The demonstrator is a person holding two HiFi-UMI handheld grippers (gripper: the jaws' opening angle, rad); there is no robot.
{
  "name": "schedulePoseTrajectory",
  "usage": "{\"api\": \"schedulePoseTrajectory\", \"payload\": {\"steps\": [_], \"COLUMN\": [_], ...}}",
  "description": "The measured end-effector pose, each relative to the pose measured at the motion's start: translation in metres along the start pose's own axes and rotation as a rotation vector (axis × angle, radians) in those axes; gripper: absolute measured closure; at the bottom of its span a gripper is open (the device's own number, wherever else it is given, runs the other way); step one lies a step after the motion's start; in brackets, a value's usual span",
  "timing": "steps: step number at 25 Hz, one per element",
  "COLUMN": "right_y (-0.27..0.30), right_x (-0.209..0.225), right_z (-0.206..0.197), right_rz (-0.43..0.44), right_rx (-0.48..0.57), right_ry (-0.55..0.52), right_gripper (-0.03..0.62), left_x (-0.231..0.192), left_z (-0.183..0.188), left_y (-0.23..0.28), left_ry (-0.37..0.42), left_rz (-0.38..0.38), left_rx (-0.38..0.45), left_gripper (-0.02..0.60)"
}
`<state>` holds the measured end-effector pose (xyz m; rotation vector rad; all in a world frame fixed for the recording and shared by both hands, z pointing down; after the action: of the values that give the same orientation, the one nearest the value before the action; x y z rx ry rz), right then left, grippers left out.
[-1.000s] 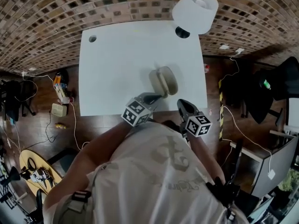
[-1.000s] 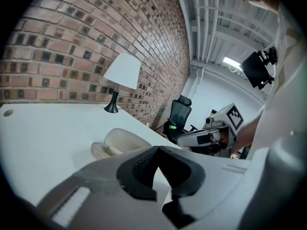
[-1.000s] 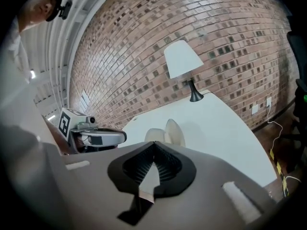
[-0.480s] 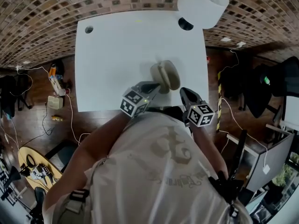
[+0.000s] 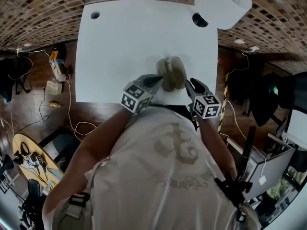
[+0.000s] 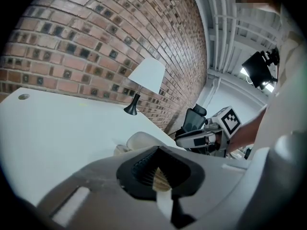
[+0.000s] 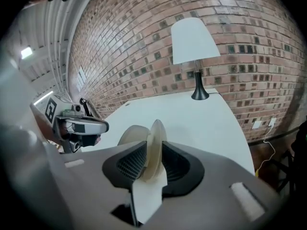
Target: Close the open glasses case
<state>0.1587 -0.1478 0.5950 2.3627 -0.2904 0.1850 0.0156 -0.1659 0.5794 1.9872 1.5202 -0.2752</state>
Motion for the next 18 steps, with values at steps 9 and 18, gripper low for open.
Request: {"api": "schedulePoseTrajectory", "payload": {"steps": [9,18], "right_y": [0.026,0.051], "right_x": [0.016,0.016], "right_z": [-0.012,-0.03], "right_rz": [0.046,0.109], "right_rx": [-0.087,-0.183], "right_ry": [0.119,0.2], "right_gripper": [0.446,0.424], "left_x": [-0.006,0.001], "left_z": [0.004,0.005], "left_y": [-0.002,-0.014], "left_ry": [-0.006,0.001], "left_rz": [0.039,0.075], "left_rx": [0.005,0.001], "left_gripper": [0.575,0.575]}}
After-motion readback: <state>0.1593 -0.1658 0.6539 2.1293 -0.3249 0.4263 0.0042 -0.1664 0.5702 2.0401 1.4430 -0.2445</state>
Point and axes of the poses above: the fingertips, and each gripper's own axes: y forward along the fingers, x to its right, z out of its top, the point moved 2 cm from there along -y, backward along the fingers, and after that the axes turned 10 degrees about -z, right-handed, at the moved point
